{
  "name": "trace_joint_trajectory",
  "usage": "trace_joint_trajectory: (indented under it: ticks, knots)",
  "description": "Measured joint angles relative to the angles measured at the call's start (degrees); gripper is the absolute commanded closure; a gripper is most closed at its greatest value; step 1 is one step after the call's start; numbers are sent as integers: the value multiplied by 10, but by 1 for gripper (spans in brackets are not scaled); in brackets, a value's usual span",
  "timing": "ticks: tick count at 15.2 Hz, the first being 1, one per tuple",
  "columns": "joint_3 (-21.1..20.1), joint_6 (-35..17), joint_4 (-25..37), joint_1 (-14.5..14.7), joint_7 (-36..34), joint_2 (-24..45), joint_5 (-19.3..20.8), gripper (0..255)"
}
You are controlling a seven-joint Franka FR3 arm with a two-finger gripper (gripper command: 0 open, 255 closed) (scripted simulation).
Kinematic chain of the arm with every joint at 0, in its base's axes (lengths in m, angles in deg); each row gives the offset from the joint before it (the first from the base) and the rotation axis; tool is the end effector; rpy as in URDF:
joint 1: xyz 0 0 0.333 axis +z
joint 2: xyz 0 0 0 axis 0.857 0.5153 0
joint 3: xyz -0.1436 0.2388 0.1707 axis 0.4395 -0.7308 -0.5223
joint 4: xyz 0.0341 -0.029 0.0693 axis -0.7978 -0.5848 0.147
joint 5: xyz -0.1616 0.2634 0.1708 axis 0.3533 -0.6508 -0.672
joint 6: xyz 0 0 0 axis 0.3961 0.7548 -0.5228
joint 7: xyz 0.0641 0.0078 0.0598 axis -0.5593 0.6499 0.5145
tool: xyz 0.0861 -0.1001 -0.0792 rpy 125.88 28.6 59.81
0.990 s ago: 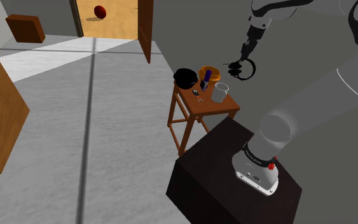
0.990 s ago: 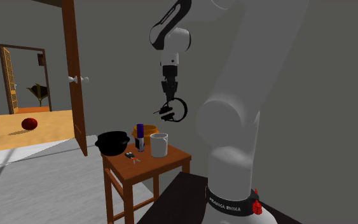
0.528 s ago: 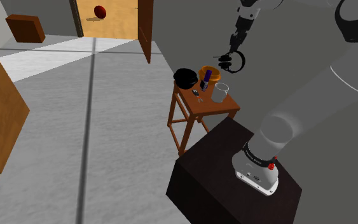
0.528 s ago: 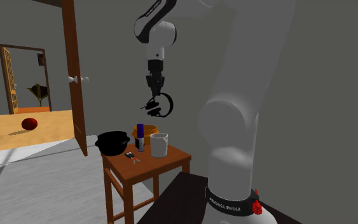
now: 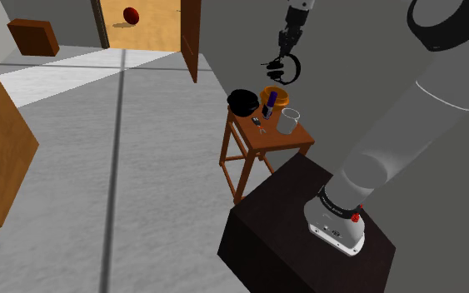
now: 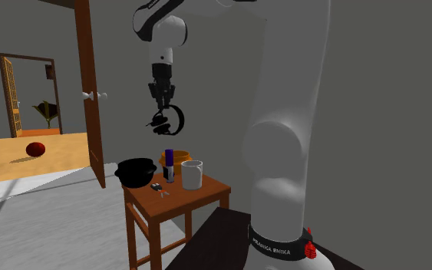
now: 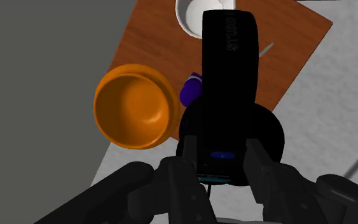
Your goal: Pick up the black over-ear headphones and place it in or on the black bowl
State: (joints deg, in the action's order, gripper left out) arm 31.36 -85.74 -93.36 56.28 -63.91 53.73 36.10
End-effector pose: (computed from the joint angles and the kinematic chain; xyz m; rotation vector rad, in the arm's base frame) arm 0.4510 -0.2149 0.5351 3.1222 -0.0315 0.0112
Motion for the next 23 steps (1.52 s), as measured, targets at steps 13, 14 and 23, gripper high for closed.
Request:
trace_joint_trajectory:
  ticks: [13, 14, 23]
  knots:
    - [-32, 42, 167, 32, -59, 134, -44, 255]
    - [-33, 34, 159, 33, -60, 134, -44, 255]
    - [-34, -34, 88, 34, -61, 131, -43, 255]
